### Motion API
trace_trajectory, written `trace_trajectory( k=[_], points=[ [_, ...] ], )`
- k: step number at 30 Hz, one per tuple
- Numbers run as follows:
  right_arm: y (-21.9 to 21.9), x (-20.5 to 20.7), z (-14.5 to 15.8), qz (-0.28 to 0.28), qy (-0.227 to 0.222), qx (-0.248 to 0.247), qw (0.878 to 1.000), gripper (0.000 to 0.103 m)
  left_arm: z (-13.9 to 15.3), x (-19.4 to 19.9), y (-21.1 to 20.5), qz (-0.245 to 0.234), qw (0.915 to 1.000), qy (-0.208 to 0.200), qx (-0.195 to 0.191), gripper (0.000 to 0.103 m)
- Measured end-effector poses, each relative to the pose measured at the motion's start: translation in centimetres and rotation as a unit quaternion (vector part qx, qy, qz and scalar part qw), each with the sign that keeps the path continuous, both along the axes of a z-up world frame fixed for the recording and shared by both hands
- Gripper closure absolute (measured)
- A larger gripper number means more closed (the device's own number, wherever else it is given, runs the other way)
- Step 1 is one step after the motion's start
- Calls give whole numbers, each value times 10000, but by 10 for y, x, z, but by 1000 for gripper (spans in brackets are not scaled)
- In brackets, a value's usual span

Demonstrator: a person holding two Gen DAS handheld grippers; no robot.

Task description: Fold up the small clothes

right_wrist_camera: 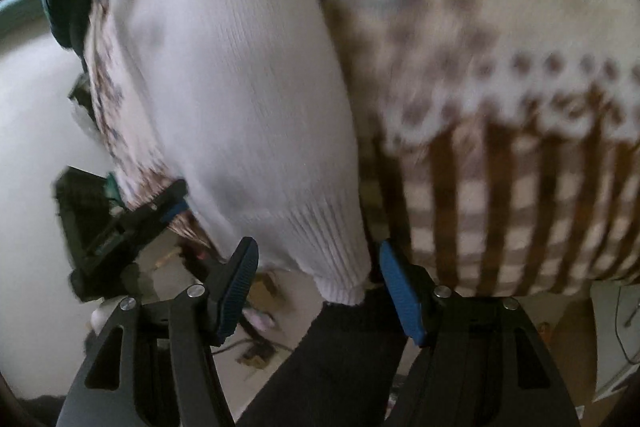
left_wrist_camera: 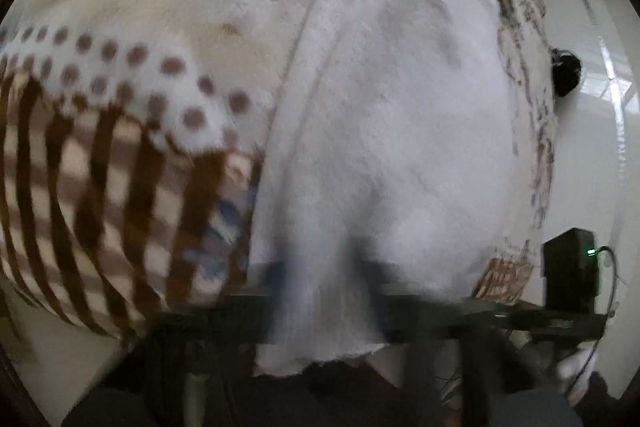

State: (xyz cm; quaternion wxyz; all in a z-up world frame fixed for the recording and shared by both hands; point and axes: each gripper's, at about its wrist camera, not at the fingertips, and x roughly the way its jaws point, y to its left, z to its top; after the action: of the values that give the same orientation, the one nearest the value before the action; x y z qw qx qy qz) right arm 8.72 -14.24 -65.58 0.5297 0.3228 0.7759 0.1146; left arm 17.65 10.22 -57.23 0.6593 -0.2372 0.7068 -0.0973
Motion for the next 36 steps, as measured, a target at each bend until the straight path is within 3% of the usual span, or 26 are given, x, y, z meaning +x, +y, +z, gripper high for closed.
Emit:
trace_trajectory(
  k=[1,2,6,8,10,12,15,18,19,20,22,25,28,31,36],
  points=[
    [5,-5,-2,-19,-25,-90,10000,77,4,-3,1,68,9999,-68,27,101],
    [10,-11,-3,-27,-9,-201,9998,94,8,-5,4,223,9996,-144,-41,101],
    [13,-33,9,-232,35,-476,9986,96,32,-20,25,788,9960,-328,-261,102],
    [13,-40,19,-153,37,-586,9982,97,37,-25,29,719,9967,-277,-257,102],
    [14,-45,24,-105,34,-607,9981,97,22,-30,28,503,9986,-162,-68,102],
    [19,-39,10,-105,181,-634,9978,97,1,-30,32,452,9990,11,28,101],
    [20,-32,-15,32,402,-480,9980,94,-20,-24,40,405,9989,219,-122,97],
    [20,-19,-19,-6,379,-331,9987,76,-11,-26,52,511,9977,208,-394,86],
    [18,-18,-17,-30,308,-232,9993,57,-7,-27,57,525,9975,129,-452,74],
    [14,-19,-14,-98,223,-125,9996,44,-4,-27,63,536,9973,36,-497,55],
    [7,-23,-12,-232,45,165,9996,42,-5,-27,74,614,9958,-80,-676,38],
    [-2,-25,-15,-274,-116,326,9990,36,-23,-25,83,727,9911,55,-1112,38],
    [-6,-24,-24,-366,-136,567,9976,36,-40,-20,66,449,9898,216,-1336,38],
    [3,-11,-39,-308,-146,813,9961,35,-45,-16,51,184,9896,229,-1407,37],
    [16,-8,-57,-280,-28,1150,9930,33,-47,-21,58,296,9880,215,-1498,38]
  ],
)
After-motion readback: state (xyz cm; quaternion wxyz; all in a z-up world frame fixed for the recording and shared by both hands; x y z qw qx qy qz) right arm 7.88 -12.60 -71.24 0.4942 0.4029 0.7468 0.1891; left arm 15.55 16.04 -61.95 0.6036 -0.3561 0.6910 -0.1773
